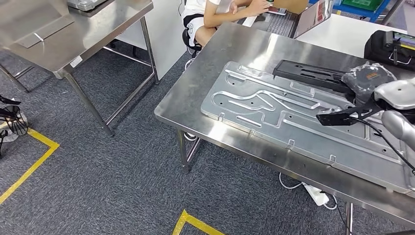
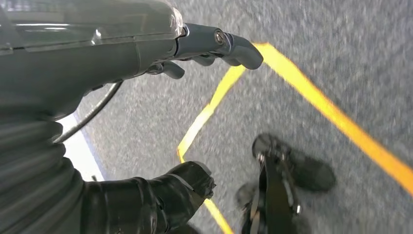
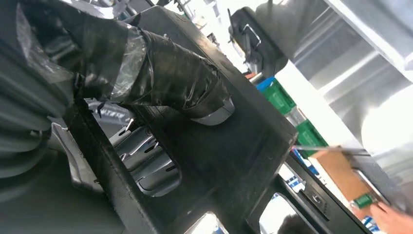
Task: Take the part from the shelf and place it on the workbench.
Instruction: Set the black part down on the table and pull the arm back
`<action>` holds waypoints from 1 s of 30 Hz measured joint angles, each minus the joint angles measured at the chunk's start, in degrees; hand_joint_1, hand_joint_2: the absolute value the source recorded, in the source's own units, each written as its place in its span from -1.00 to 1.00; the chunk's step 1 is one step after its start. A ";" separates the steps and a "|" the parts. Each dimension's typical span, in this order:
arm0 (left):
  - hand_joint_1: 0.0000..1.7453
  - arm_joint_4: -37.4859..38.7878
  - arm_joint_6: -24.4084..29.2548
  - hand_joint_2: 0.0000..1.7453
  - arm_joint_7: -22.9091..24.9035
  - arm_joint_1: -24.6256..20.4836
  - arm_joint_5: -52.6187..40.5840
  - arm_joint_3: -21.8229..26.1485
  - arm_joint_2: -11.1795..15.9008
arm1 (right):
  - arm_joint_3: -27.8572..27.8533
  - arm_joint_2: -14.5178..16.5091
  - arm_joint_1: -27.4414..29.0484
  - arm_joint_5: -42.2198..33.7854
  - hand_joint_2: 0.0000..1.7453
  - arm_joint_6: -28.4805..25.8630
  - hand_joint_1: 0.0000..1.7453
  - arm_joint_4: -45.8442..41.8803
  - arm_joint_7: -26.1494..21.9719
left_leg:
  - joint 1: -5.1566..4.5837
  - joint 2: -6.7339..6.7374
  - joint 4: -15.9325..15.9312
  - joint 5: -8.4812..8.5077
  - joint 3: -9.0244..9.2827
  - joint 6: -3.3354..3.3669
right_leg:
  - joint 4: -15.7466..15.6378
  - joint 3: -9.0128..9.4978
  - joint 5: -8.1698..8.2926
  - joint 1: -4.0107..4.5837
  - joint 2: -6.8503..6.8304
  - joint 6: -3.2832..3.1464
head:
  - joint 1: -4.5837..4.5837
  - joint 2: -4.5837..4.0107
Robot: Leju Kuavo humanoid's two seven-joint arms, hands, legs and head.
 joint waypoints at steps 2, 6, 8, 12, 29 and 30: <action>-1.00 0.00 0.13 1.00 -0.29 0.01 0.09 0.00 -0.03 | -0.85 -0.71 1.03 -0.05 1.00 -0.64 1.00 -0.17 0.06 | -0.11 -0.01 -0.07 -0.15 0.03 -0.55 | -2.87 1.43 0.24 0.41 -0.07 -0.42 | -0.02 0.00; -1.00 0.00 0.35 1.00 -0.47 -0.04 0.16 0.00 -0.04 | -2.27 -1.51 2.49 -0.09 1.00 -0.92 1.00 -0.72 0.10 | -0.09 0.21 1.57 -1.70 -0.53 -1.69 | -3.43 1.82 0.32 0.36 0.27 -2.03 | -0.09 0.01; -1.00 0.00 0.36 1.00 -0.50 -0.07 0.20 0.01 -0.04 | -2.79 -1.57 2.70 -0.10 1.00 -0.91 1.00 -0.96 0.10 | -0.07 0.15 7.67 -4.88 -3.32 -1.76 | -3.57 2.10 0.22 0.51 0.29 -2.83 | -0.12 0.01; -1.00 0.00 0.42 1.00 -0.69 -0.03 0.39 0.01 -0.04 | -3.16 -1.78 3.87 -0.20 1.00 -0.76 1.00 -1.41 0.08 | -0.18 0.11 15.75 -6.30 -7.95 -1.29 | -3.26 2.34 -0.20 1.33 0.56 -3.50 | -0.13 -0.02; -1.00 0.00 0.53 -0.50 -1.03 -0.11 1.08 0.07 -0.05 | -5.49 -5.40 6.89 -0.76 -1.00 0.56 -1.00 -3.61 -0.71 | -0.40 -0.03 -0.87 0.88 -0.07 0.84 | 9.10 -3.72 -4.46 -0.07 0.38 0.38 | -0.04 0.00; -1.00 0.00 0.53 -1.00 -1.01 -0.12 1.28 0.09 -0.08 | -5.58 -5.48 6.92 -0.82 -1.00 0.55 -1.00 -3.68 -0.70 | -0.34 -0.04 -0.68 0.69 -0.03 0.61 | 5.29 -1.94 -2.35 -0.32 0.22 0.61 | -0.04 0.00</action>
